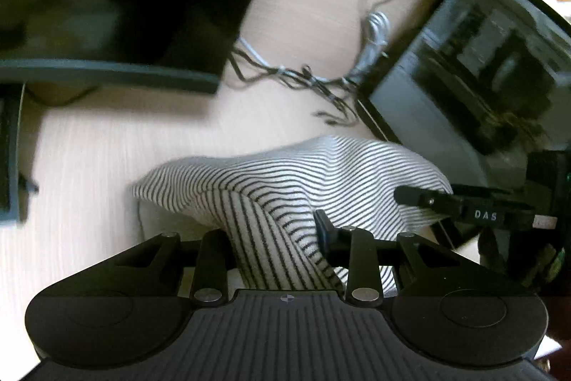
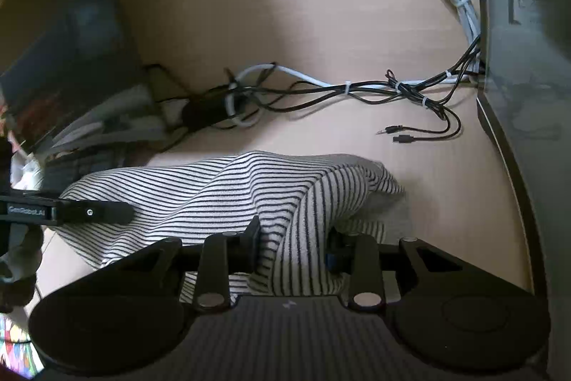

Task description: Fold clothes

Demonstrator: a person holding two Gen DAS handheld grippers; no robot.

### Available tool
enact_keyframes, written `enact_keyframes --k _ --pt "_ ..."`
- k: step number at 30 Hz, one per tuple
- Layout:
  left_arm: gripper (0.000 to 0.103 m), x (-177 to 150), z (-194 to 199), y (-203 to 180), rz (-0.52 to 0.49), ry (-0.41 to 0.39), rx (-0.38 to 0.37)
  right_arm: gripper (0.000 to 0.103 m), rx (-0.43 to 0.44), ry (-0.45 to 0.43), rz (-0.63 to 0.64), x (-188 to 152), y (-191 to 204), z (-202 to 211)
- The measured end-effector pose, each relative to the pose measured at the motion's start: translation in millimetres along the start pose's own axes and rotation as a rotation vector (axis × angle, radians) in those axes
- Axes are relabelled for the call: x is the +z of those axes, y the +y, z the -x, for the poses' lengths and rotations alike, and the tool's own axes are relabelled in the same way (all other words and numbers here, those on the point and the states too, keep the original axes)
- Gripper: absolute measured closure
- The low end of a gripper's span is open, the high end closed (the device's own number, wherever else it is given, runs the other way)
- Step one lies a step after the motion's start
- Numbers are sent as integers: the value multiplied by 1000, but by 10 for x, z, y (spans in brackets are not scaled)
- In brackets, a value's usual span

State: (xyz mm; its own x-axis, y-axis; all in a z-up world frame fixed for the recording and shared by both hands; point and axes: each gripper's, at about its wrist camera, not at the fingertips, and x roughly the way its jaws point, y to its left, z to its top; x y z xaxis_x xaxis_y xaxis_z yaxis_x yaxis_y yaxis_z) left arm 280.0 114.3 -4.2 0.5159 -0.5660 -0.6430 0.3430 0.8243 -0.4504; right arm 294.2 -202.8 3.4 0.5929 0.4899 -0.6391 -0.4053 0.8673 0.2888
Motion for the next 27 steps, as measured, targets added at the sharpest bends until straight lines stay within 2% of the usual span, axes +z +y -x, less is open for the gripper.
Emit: enact_keyframes --k 4,6,7,9,11,13,14,17,18,21,23,26,27 --pt "68 -335 -99 56 17 77 43 71 -42 45 22 -264 38 25" --pt "61 -465 -153 103 20 104 67 66 -93 104 35 -442 30 -105" --pt "61 -506 -167 129 18 108 77 64 -112 116 38 -513 27 -144" --pt "54 -527 -145 163 21 107 94 58 -136 97 36 -582 34 -138" --pt "50 -483 -49 165 16 87 111 36 -185 84 48 -551 74 -75" --pt "49 -436 71 153 -4 57 132 25 -226 44 68 -504 118 36" --pt "45 -421 162 154 -7 34 126 17 -233 16 67 -470 144 113" --pt "30 -363 371 105 0 -29 61 1 -227 -63 44 -386 212 314" --pt "25 -353 342 65 7 -27 30 0 -212 -85 25 -364 240 343" --pt "20 -322 253 -54 30 -20 -64 0 -156 -112 -72 -348 288 271" --pt "18 -376 37 -80 74 39 -121 0 -111 -102 -187 -401 238 118" --pt "17 -536 -231 -30 111 127 -124 0 -100 -44 -378 -562 96 -153" --pt "16 -554 -261 -20 104 113 -132 0 -105 -60 -395 -613 96 -138"
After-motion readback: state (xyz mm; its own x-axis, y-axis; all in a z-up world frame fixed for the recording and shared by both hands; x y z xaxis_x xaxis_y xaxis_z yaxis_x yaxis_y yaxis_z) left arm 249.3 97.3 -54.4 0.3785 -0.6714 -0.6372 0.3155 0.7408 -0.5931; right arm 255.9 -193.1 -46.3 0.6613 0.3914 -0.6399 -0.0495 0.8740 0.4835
